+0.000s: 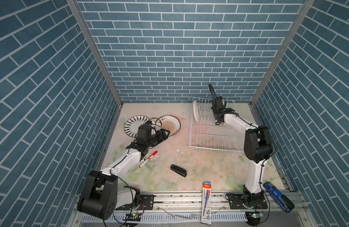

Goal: Unload the plates from the dish rack

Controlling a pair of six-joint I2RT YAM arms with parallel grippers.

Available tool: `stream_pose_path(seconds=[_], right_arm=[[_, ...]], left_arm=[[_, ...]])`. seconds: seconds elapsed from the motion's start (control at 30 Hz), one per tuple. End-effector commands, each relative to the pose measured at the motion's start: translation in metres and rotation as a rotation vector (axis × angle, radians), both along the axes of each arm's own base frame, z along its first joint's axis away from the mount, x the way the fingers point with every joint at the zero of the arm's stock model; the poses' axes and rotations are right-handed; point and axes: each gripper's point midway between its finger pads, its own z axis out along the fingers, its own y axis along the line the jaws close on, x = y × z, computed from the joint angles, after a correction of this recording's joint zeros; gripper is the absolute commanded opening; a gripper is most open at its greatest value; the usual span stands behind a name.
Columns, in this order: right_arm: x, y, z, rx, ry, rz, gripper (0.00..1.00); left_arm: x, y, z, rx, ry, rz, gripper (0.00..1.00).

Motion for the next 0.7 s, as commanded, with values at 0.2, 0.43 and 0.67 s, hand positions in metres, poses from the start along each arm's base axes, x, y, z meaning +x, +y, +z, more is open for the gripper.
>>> stream_pose_path(seconds=[0.2, 0.43, 0.67], right_arm=[[-0.0030, -0.0052, 0.0045, 0.007, -0.027, -0.024, 0.23], [-0.0050, -0.0074, 0.0095, 0.004, -0.039, -0.031, 0.20], [-0.0062, -0.0093, 0.0095, -0.009, -0.040, -0.041, 0.17]], left_arm=[[-0.0038, -0.0001, -0.0026, 0.011, -0.007, -0.009, 0.76], [-0.0039, -0.0002, -0.0015, 0.012, -0.009, -0.011, 0.76], [-0.0041, 0.0001, -0.0022, 0.011, -0.006, -0.008, 0.76]])
